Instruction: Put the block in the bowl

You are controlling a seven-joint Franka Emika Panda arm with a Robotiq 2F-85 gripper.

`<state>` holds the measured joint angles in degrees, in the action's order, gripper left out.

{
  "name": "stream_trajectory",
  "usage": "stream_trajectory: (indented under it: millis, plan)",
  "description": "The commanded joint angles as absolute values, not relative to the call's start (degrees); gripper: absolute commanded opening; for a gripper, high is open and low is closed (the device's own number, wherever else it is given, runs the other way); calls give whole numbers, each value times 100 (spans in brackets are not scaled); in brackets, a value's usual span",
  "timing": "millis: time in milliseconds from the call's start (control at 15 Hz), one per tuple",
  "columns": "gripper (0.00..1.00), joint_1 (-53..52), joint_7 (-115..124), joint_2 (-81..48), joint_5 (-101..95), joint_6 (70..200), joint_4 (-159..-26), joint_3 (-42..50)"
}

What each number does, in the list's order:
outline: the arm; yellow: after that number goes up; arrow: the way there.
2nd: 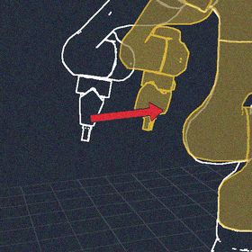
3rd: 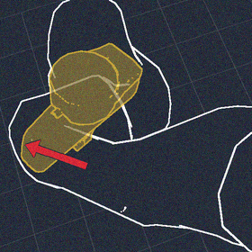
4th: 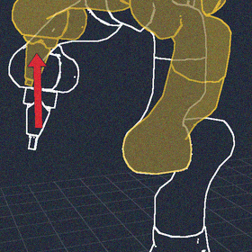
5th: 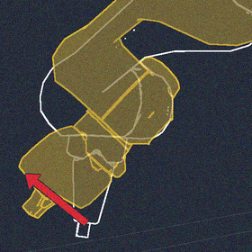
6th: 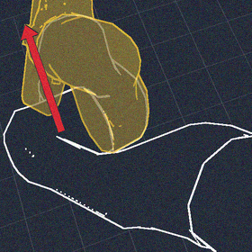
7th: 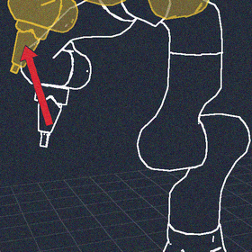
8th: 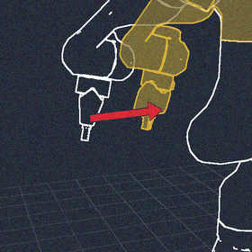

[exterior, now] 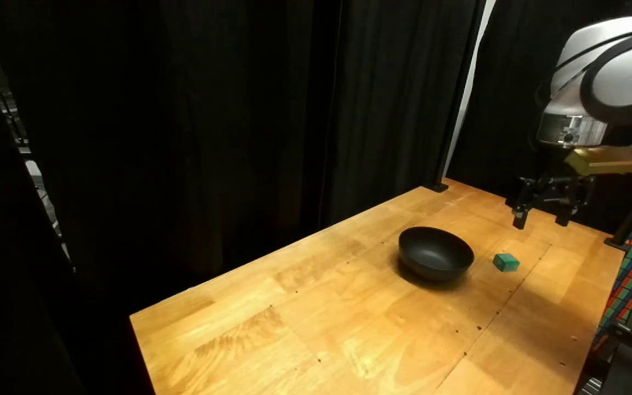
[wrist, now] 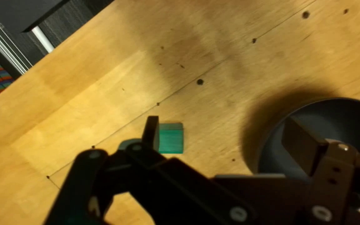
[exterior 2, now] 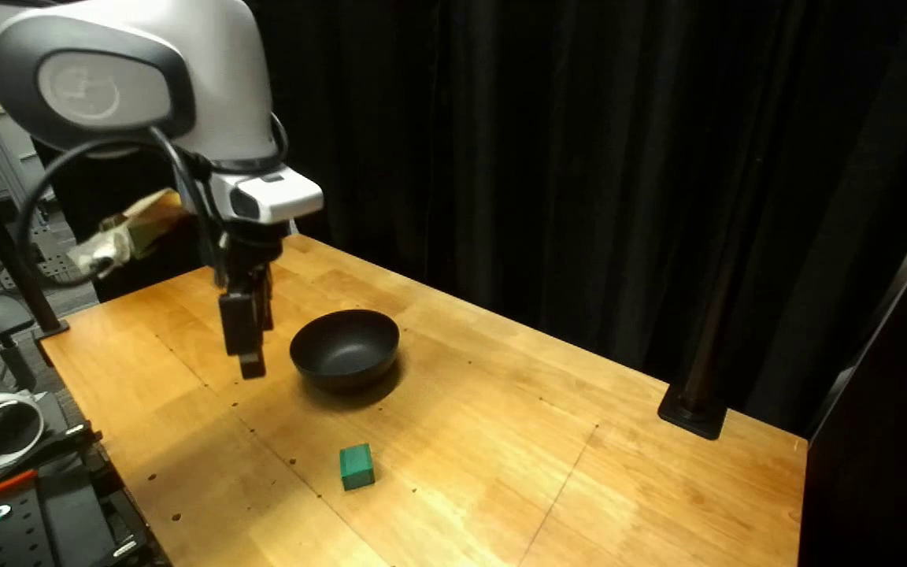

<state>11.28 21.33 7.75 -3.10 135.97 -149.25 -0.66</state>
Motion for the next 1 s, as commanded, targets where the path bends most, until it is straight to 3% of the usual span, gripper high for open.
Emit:
stream_trajectory:
  millis: [0,533,600,667,933]
  plan:
    - [100,1195,2344,-648,-333,14132,-14246,407]
    - [100,1135,2179,-2691,1022,14876,-13047,790]
    - [75,1098,2202,-2847,1024,14909,-12921,841]
    - [73,1090,2202,-2955,1053,14847,-12813,863]
    - [42,1071,2292,-2972,1133,14394,-12615,974]
